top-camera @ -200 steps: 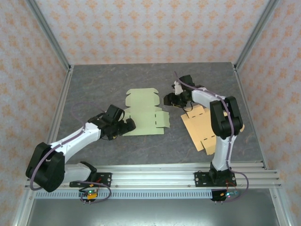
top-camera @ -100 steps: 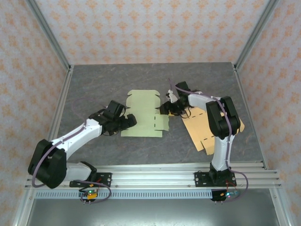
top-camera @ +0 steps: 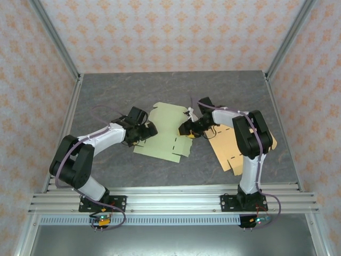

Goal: Fold the paper box

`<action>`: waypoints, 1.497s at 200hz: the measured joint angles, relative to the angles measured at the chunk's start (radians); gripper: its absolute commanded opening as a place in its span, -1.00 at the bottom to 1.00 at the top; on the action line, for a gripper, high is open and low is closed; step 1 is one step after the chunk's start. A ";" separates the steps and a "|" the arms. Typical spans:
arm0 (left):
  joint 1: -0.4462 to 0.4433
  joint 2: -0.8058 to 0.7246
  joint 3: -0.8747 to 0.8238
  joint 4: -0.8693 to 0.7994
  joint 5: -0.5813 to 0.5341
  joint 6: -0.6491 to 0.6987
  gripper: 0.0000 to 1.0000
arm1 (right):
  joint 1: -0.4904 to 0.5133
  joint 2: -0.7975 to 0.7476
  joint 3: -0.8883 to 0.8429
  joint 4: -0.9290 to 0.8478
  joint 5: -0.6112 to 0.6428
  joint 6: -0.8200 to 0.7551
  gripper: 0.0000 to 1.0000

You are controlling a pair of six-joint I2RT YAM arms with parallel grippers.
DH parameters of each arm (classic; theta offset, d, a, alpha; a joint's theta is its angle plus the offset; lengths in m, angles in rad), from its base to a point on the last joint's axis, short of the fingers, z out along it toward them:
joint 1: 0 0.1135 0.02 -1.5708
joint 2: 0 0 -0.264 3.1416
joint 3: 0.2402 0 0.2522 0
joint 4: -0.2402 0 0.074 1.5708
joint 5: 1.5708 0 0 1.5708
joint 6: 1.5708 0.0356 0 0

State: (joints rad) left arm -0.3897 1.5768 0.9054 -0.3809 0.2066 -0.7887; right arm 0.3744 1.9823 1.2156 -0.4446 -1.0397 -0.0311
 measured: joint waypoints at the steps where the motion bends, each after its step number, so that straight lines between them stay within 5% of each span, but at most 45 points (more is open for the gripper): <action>1: 0.000 0.001 0.000 0.000 -0.001 0.000 1.00 | 0.002 0.000 0.000 0.000 -0.001 0.000 0.03; 41: 0.012 0.037 0.013 0.006 -0.010 -0.008 1.00 | 0.035 0.000 0.000 -0.002 -0.028 0.000 -0.17; 160: 0.039 0.039 0.013 0.039 -0.011 -0.027 1.00 | 0.042 0.008 -0.014 -0.069 -0.034 -0.013 -0.21; 197: 0.040 0.051 0.012 0.056 -0.006 -0.028 1.00 | 0.051 0.025 -0.011 -0.089 -0.034 -0.034 -0.45; 227: 0.045 0.051 0.012 0.060 0.002 -0.033 1.00 | 0.078 0.042 -0.007 -0.102 -0.040 -0.057 -0.91; 299: 0.139 -0.119 0.041 -0.022 0.037 -0.033 1.00 | 0.088 -0.046 0.005 -0.106 0.098 -0.056 -1.00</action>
State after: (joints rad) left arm -0.2504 1.4582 0.9463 -0.4030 0.2432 -0.8215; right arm 0.4622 1.9366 1.2205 -0.5510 -0.9417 -0.0875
